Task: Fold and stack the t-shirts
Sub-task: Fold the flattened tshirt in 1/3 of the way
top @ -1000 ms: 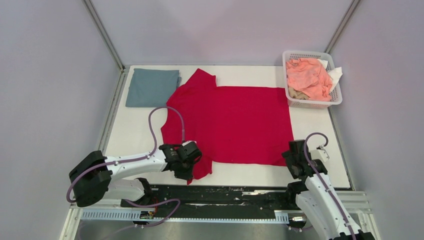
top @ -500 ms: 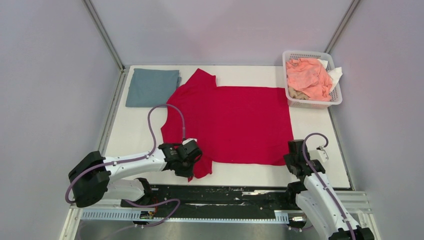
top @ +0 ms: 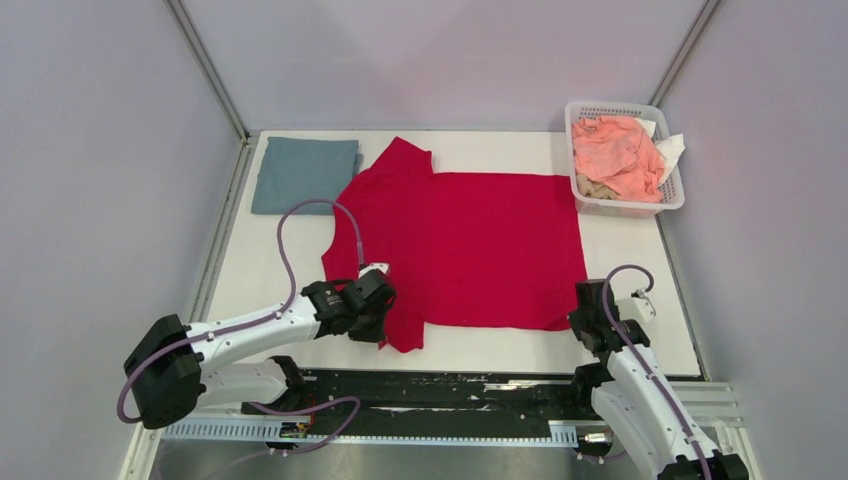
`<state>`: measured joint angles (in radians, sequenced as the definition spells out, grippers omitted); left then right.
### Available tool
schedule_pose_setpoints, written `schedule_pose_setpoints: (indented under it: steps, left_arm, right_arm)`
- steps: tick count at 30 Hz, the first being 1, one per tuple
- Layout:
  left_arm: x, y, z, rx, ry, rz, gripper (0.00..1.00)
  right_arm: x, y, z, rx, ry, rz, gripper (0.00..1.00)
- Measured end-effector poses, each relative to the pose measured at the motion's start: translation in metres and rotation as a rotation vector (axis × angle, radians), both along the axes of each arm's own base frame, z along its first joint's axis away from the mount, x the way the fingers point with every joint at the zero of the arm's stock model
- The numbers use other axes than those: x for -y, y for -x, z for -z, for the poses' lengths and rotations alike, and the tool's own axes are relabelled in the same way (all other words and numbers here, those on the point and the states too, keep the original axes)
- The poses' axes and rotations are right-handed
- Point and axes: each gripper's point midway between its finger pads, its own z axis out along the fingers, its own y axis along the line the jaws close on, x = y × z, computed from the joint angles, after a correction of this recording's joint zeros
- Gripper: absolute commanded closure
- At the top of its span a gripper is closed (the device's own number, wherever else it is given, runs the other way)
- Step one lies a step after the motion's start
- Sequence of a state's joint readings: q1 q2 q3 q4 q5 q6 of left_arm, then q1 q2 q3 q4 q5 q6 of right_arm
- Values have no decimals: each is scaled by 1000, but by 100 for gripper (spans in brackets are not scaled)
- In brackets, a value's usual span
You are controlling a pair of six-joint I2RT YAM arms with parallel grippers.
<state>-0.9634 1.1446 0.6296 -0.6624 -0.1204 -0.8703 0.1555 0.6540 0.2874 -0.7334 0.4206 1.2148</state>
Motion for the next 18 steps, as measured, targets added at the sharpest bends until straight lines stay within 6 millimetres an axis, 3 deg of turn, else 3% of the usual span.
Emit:
schedule_pose_setpoints:
  steps: [7, 18]
  left_arm:
    - [3, -26, -19, 78, 53, -33, 100]
    - [12, -88, -54, 198, 157, -116, 100]
  right_arm:
    - [-1, -3, -3, -10, 33, -68, 100]
    - [-9, -47, -26, 2, 55, -139, 100]
